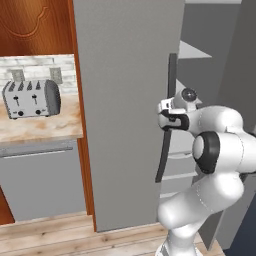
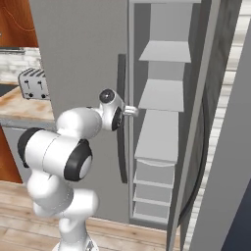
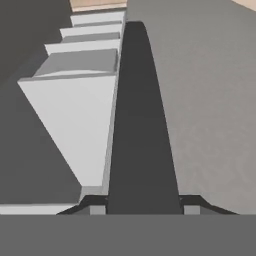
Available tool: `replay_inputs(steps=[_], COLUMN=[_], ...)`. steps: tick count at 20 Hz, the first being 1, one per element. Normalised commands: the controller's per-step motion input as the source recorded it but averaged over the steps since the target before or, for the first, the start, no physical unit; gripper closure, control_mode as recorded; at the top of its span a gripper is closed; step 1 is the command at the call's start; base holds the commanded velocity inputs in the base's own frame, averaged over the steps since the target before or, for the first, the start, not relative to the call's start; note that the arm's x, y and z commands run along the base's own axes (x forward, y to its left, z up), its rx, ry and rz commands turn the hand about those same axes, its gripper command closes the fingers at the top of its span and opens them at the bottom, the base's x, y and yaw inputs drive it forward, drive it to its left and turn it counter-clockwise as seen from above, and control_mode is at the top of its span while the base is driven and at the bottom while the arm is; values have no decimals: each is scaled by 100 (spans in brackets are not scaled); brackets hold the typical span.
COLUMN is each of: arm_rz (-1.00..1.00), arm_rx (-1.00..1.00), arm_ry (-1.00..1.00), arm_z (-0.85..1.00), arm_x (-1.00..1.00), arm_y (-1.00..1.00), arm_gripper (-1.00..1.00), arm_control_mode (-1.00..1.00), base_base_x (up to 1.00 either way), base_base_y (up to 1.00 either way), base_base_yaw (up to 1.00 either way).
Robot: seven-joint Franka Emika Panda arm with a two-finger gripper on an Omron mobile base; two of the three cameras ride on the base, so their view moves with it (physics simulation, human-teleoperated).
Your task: Place one of the steaks on the plate and the other in the bowl. Then place the bowl in the fridge.
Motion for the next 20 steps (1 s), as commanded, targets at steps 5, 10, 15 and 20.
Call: replay_inputs(steps=[5, 10, 15, 20], arm_rz=[-8, -22, -29, -31], arm_rx=[-4, -14, -13, -11], arm_ry=[-6, -3, 0, 0], arm_z=[28, 6, 1, 1], arm_x=[-64, -60, -55, -60], arm_y=[1, 23, 23, 21], arm_gripper=[100, 100, 100, 100], arm_control_mode=[-100, -100, -100, -100], base_base_x=[0, 0, 0, 0], base_base_y=[0, 0, 0, 0], base_base_yaw=[0, 0, 0, 0])
